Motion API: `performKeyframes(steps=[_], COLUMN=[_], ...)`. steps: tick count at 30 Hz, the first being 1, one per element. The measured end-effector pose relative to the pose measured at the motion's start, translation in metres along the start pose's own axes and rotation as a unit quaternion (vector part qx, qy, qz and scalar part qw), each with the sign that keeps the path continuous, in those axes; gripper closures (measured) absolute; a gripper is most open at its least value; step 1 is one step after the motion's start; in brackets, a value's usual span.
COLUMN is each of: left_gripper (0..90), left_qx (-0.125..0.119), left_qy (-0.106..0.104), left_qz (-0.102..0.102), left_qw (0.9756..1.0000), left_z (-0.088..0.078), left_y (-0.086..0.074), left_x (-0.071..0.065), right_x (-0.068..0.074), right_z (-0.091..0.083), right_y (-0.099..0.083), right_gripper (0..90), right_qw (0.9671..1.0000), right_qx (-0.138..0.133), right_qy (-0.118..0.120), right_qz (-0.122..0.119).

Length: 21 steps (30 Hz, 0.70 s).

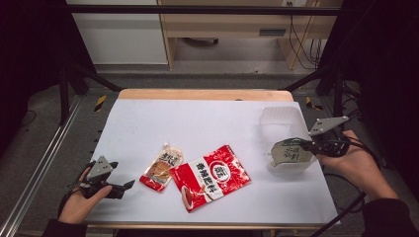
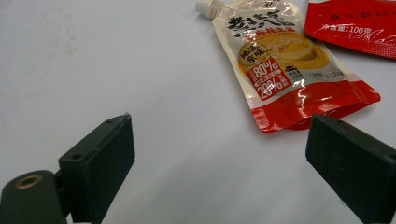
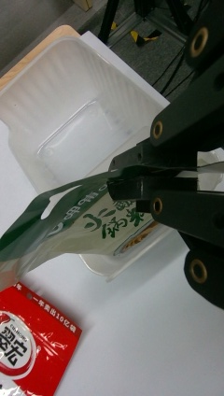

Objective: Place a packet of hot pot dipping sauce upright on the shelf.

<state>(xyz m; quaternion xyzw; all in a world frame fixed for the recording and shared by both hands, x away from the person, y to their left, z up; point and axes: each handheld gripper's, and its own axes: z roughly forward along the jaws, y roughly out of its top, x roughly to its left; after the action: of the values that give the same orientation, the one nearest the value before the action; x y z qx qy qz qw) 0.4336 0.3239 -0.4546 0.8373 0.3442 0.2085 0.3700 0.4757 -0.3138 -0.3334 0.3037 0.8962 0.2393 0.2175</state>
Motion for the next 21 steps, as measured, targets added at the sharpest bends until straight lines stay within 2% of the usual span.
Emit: performKeyframes(steps=[2, 5, 9, 12, 14, 16, 21], left_gripper=[8.0, 8.0, 8.0, 8.0, 8.0, 8.0, 8.0], left_qx=[-0.001, -0.001, 0.002, 0.001, 0.001, 0.001, -0.001], left_qy=[0.0, 0.0, 0.0, 0.0, 0.001, 0.002, 0.002], left_qz=[0.0, 0.0, 0.003, 0.003, 0.005, 0.005, 0.006], left_qw=[1.0, 1.0, 1.0, 1.0, 1.0, 1.0, 1.0], left_z=[0.0, 0.0, 0.001, 0.002, 0.002, 0.001, 0.002], left_y=[0.0, 0.0, 0.0, 0.001, 0.001, 0.001, 0.002], left_x=[0.0, -0.001, -0.001, -0.002, -0.003, -0.003, -0.004], right_x=[-0.001, -0.002, 0.0, 0.005, 0.012, 0.02, 0.047], right_z=[0.0, 0.0, -0.002, -0.007, -0.012, -0.017, -0.024], right_y=[-0.001, -0.003, 0.0, 0.008, 0.018, 0.029, 0.058], right_gripper=[84.6, 76.0, 59.0, 45.4, 35.9, 30.2, 23.1], right_qw=[1.0, 0.9996, 0.9989, 0.9987, 0.9983, 0.998, 0.9968], right_qx=[0.002, 0.011, 0.007, -0.004, -0.014, -0.032, -0.06], right_qy=[-0.001, -0.021, -0.034, -0.041, -0.05, -0.053, -0.053], right_qz=[0.006, 0.016, 0.031, 0.031, 0.026, 0.013, -0.008])
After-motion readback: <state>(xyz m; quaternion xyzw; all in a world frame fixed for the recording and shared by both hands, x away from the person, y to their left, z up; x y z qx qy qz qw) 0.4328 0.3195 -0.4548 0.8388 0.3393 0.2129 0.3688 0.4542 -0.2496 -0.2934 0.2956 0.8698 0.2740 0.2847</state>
